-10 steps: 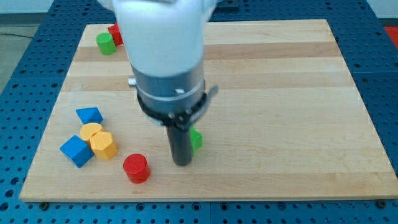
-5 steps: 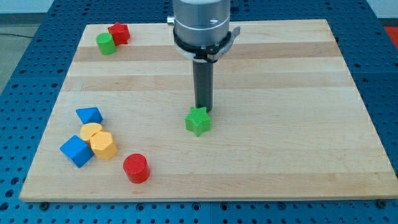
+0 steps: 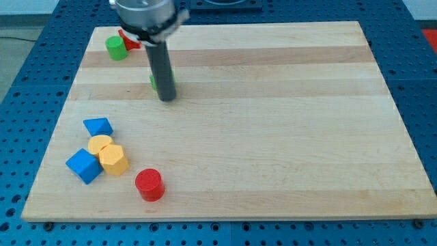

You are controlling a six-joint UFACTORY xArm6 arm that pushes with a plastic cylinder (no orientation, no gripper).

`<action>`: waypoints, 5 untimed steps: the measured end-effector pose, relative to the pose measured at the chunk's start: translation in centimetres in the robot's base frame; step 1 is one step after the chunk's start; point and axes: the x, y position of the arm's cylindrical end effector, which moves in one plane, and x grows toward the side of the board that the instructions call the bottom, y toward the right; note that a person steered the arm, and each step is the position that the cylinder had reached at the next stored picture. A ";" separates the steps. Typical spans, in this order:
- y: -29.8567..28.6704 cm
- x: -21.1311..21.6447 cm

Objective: Move green star towards red star

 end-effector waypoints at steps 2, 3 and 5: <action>-2.9 -8.6; -4.7 -10.8; 2.9 -5.3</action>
